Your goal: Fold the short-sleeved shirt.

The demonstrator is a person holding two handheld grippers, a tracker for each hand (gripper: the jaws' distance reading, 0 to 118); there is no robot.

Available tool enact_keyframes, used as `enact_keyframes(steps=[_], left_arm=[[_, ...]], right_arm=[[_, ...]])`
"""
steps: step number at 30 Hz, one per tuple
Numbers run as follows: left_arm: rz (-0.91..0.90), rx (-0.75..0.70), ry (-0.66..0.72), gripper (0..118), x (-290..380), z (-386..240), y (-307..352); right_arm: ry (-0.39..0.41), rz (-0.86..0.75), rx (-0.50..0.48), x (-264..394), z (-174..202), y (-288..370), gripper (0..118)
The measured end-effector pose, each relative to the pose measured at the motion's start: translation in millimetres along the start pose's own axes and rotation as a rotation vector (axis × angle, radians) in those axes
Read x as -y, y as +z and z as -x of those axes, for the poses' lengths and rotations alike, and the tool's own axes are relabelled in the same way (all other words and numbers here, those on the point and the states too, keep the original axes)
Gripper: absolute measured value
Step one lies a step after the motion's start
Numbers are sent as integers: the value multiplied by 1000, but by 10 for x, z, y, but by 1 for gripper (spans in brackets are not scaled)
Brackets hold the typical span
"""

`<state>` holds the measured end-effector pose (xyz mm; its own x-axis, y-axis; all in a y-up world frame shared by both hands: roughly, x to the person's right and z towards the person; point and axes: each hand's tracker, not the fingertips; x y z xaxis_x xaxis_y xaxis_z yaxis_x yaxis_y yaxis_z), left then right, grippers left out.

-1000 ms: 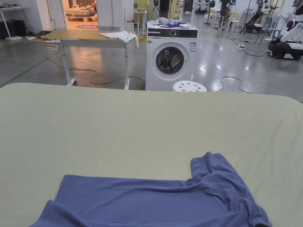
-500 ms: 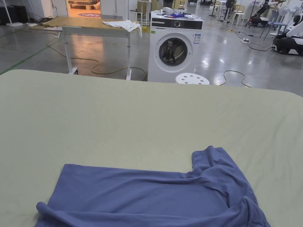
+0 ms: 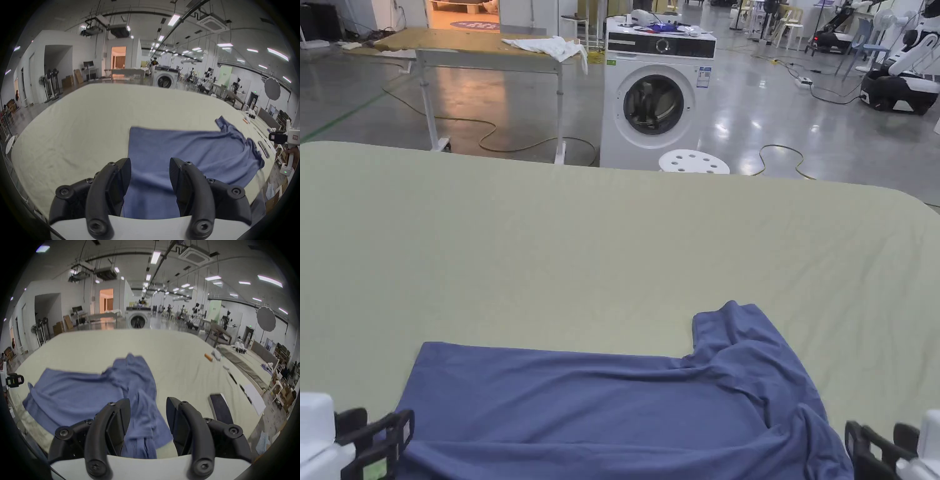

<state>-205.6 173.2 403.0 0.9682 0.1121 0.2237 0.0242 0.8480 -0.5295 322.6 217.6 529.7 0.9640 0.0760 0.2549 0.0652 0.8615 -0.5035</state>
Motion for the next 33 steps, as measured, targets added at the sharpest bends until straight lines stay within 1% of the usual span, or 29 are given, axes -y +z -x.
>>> enact_keyframes(steps=[3, 5, 7, 8, 9, 10, 11, 12, 13, 15, 18, 21, 24, 29, 32, 33], left_arm=[[-73, 1, -19, 50, -188, -131, -68], [-132, -24, -41, 49, -299, -211, -100], [-204, -51, -60, 43, -395, -287, -122], [-241, -57, -62, 39, -434, -317, -126], [-268, -65, -62, 31, -473, -345, -124], [-293, -74, -59, 25, -509, -372, -120], [-322, -81, -55, 19, -532, -396, -115], [-347, -84, -55, 7, -549, -418, -108], [-361, -85, -61, 0, -560, -432, -97], [-402, -100, -62, 0, -577, -461, -79], [-398, -87, -67, 0, -587, -427, -76], [-349, -90, -69, 0, -614, -290, -198], [-200, -70, -52, 0, -678, -53, -474], [85, -18, -26, 0, -844, 338, -1169], [185, -6, -24, 0, -915, 481, -1569], [224, -6, -26, 7, -934, 519, -1702]], right_arm=[[-25, -113, -33, -166, 114, -77, 50], [-26, -186, -25, -242, 229, -144, 50], [-25, -270, -26, -297, 359, -192, 49], [-19, -302, -28, -321, 427, -213, 48], [-16, -327, -23, -342, 500, -241, 45], [-14, -362, -24, -358, 567, -257, 40], [-11, -391, -26, -373, 632, -267, 32], [-6, -415, -20, -384, 689, -273, 14], [-5, -433, -19, -398, 751, -284, 6], [3, -459, -15, -416, 842, -292, 4], [-2, -469, -42, -450, 922, -314, 3], [-10, -475, -52, -465, 964, -336, 1], [-1, -462, -62, -478, 971, -375, 1], [-1, -407, -72, -448, 929, -487, 1], [1, -367, -75, -404, 888, -561, 1], [2, -352, -71, -384, 874, -578, 1]])
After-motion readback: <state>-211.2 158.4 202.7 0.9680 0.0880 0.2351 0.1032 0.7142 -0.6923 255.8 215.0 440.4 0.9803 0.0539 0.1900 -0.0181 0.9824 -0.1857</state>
